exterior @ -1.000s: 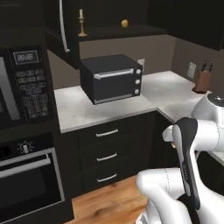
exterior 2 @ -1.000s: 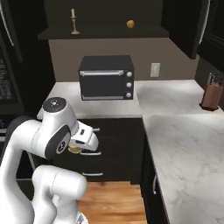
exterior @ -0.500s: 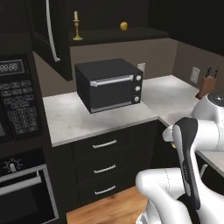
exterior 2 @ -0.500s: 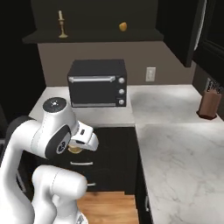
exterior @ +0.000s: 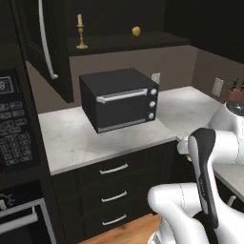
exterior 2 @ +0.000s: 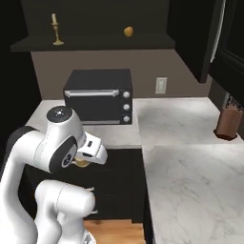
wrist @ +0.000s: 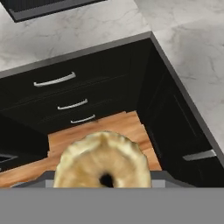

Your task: Pick the candle and candle from the dining table and place them in the open cabinet. Close the cabinet after placing the objects.

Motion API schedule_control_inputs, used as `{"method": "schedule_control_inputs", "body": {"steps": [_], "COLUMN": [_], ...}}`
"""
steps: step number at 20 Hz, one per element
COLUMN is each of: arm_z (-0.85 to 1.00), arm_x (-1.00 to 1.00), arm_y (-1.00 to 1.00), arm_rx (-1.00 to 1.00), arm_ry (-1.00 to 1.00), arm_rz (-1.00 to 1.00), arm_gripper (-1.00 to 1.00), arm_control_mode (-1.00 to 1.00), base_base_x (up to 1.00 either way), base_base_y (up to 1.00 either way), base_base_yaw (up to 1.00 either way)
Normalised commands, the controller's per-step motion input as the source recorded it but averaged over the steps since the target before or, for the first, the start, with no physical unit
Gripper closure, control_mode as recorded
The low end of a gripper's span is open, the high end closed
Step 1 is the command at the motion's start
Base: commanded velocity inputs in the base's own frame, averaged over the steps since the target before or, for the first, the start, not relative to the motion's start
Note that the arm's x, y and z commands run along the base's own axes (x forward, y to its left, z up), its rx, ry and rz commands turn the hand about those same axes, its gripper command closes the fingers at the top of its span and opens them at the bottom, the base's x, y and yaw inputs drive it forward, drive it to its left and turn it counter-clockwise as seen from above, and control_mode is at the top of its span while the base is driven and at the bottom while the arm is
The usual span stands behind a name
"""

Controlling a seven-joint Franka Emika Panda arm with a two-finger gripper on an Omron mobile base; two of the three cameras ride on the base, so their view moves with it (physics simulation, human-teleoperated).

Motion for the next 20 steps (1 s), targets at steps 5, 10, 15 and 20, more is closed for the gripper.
{"method": "schedule_control_inputs", "body": {"steps": [5,10,15,20], "arm_z": [0.0,0.0,0.0,0.0], "arm_x": [0.0,0.0,0.0,0.0], "arm_y": [0.0,0.0,0.0,0.0], "arm_rx": [0.0,0.0,0.0,0.0], "arm_ry": [0.0,0.0,0.0,0.0], "arm_rz": [0.0,0.0,0.0,0.0], "arm_gripper": [1.0,1.0,1.0,1.0], "arm_control_mode": [1.0,1.0,1.0,1.0], "base_base_x": [0.52,0.55,0.53,0.4], "base_base_y": [-0.19,-0.13,-0.13,-0.2], "base_base_yaw": [0.0,0.0,0.0,0.0]}}
